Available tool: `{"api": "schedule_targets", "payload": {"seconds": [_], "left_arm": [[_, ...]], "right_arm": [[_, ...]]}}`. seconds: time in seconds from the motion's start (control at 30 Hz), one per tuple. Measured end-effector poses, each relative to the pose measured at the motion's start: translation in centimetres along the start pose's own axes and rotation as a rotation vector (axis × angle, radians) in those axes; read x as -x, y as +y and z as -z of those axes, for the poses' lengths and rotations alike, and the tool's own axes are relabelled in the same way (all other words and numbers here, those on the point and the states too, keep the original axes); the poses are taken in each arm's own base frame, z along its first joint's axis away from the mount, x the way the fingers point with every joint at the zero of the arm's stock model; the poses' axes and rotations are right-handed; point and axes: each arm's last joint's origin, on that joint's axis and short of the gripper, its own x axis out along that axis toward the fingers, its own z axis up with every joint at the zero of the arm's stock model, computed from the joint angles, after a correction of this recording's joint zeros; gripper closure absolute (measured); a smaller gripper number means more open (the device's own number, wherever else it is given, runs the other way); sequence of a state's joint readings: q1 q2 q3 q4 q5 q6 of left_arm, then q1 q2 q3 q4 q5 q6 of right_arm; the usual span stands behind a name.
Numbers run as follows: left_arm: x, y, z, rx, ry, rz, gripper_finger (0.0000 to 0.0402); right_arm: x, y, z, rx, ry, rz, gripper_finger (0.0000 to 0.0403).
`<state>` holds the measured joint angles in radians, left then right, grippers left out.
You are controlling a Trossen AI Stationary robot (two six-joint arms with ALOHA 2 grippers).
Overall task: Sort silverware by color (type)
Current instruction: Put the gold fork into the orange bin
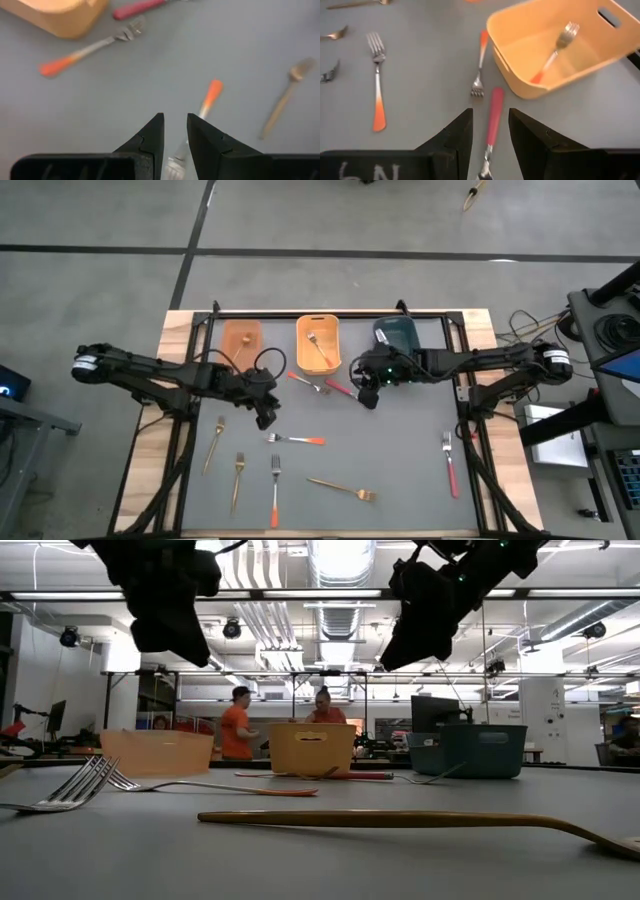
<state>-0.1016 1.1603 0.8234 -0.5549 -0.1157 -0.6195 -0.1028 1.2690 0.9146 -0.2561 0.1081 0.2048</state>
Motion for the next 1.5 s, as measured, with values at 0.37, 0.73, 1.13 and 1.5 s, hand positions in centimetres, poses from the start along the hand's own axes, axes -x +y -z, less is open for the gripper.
{"api": "schedule_targets", "payload": {"seconds": [0.37, 0.73, 1.13, 1.5], "left_arm": [[0.4, -2.3, 1.9, 0.233, 0.150, 0.145, 0.0335], [1.5, -4.7, 5.4, 0.495, 0.421, 0.166, 0.0335], [1.1, -7.5, 9.6, 0.671, 0.635, 0.043, 0.0335], [-0.8, -9.1, 13.7, 0.731, 0.744, -0.161, 0.0335]], "right_arm": [[0.4, 0.5, -1.0, 0.149, -0.118, -0.024, 0.0287], [1.0, 0.5, -1.4, 0.293, -0.154, -0.017, 0.0287], [1.1, 0.5, -1.5, 0.372, -0.163, -0.011, 0.0287], [1.2, 0.5, -2.3, 0.382, -0.243, -0.005, 0.0287]]}}
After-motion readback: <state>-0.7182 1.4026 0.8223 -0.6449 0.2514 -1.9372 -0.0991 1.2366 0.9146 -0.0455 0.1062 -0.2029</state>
